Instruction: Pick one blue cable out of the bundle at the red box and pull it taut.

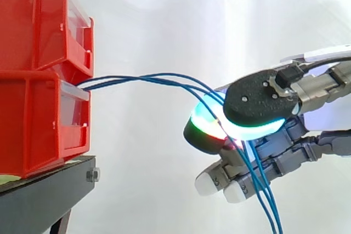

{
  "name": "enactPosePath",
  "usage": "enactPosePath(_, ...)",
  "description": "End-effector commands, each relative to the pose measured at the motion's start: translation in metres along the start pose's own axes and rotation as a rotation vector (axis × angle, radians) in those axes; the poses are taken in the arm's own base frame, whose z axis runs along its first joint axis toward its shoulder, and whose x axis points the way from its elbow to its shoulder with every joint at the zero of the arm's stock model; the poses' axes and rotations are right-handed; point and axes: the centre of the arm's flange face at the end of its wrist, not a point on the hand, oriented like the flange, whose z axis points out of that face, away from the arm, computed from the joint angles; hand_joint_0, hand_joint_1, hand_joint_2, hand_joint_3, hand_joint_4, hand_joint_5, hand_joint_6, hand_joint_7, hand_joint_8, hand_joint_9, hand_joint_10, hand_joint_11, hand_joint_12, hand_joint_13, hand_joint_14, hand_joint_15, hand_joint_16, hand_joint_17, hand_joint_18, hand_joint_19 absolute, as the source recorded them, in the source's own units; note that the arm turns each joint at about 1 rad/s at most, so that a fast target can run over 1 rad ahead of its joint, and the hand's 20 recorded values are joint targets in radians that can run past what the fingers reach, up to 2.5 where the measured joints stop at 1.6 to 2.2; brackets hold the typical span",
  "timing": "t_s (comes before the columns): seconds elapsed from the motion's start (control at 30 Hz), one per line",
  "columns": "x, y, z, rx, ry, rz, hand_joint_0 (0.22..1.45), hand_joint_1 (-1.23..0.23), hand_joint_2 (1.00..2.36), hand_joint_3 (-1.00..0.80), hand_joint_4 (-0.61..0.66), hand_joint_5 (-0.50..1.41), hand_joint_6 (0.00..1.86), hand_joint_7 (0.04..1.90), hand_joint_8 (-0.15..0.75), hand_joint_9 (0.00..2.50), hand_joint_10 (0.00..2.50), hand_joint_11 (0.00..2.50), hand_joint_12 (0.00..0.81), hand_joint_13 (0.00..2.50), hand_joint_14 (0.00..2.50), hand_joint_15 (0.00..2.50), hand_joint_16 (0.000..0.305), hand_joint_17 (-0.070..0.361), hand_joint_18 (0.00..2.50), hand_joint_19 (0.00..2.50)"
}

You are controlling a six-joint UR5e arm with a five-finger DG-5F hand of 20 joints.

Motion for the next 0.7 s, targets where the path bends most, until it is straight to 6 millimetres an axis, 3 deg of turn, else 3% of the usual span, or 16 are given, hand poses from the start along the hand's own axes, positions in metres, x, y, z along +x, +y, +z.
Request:
enactPosePath(0.0,0.0003,0.0022,0.0009,-0.004,-0.001,0.001,0.7,-1.0,1.02,-0.25,0.13,-0.23,0.91,1.23,0.324,0.68,0.01,1.47,0.422,0.48,0.01,0.23,0.061,0.138,0.56,0.19)
enactPosePath(0.2,-0.0002,0.0031,0.0006,-0.004,-0.001,0.001,0.67,-0.98,1.01,-0.33,0.14,-0.23,0.91,1.21,0.324,0.69,0.02,1.47,0.423,0.47,0.01,0.24,0.061,0.138,0.54,0.21)
enactPosePath(0.3,0.0002,0.0028,0.0011,-0.004,-0.001,0.001,0.65,-0.97,1.0,-0.5,0.15,-0.23,0.9,1.21,0.325,0.68,0.01,1.48,0.424,0.47,0.01,0.24,0.061,0.138,0.54,0.21)
enactPosePath(0.5,0.0003,0.0022,0.0009,-0.004,-0.001,0.001,0.51,-0.93,1.0,-0.5,0.17,-0.23,0.89,1.18,0.348,0.7,0.01,1.49,0.448,0.47,0.01,0.25,0.065,0.146,0.53,0.25)
enactPosePath(0.67,-0.0002,0.0031,0.0006,-0.004,-0.001,0.001,0.49,-0.86,1.0,-0.5,0.18,-0.21,0.88,1.19,0.36,0.73,0.01,1.47,0.461,0.48,0.01,0.26,0.067,0.15,0.54,0.27)
